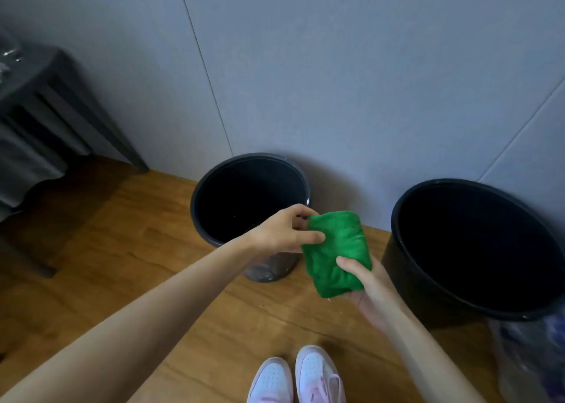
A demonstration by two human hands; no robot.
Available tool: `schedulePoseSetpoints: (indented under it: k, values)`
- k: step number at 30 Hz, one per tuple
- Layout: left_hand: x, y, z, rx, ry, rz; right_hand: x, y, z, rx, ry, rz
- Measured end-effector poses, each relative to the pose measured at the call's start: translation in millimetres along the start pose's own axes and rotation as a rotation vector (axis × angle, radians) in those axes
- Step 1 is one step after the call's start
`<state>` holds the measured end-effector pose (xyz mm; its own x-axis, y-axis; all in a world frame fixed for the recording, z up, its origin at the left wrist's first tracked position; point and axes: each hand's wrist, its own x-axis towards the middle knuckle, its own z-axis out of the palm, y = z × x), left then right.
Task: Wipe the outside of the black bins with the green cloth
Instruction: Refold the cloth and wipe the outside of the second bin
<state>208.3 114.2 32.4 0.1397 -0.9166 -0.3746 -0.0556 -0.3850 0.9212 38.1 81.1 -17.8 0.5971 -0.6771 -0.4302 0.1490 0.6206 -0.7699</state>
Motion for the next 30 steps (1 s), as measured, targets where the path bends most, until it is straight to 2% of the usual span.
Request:
schedulePoseSetpoints:
  k: [2, 4, 6, 8, 9, 10, 12, 14, 17, 21, 26, 30]
  values:
    - [6, -5, 3, 0.038, -0.011, -0.055, 4, 2, -4, 0.021, -0.015, 0.01]
    - [14, -6, 4, 0.104, 0.05, -0.059, 8, 5, -5, 0.048, -0.01, 0.022]
    - [22, -10, -3, 0.352, 0.21, 0.012, 12, 8, -11, 0.124, 0.065, 0.054]
    - [25, -20, -16, 0.724, 0.375, 0.079, 17, 13, -19, 0.2, 0.164, 0.097]
    - [25, -26, -22, 0.888, 0.372, 0.06, 18, 15, -23, 0.225, 0.198, 0.115]
    - [25, -33, -28, 1.009, 0.298, -0.02, 19, 16, -26, 0.241, 0.225, 0.13]
    - [23, -46, -32, 1.091, 0.102, -0.209, 22, 19, -33, 0.221, 0.247, 0.152]
    - [25, -57, -33, 1.071, 0.051, -0.22, 27, 20, -38, 0.165, 0.259, 0.183]
    - [26, -57, -36, 1.035, 0.092, -0.13, 34, 23, -40, 0.11, 0.285, 0.226]
    - [23, -40, -49, 1.008, 0.232, -0.004, 41, 21, -35, 0.036, 0.3, 0.196]
    - [6, -16, -68, 0.561, 0.304, 0.028, 49, 13, -22, -0.209, 0.374, 0.039]
    - [-12, -15, -59, 0.134, 0.364, -0.021, 54, -2, -5, -0.522, 0.558, -0.199]
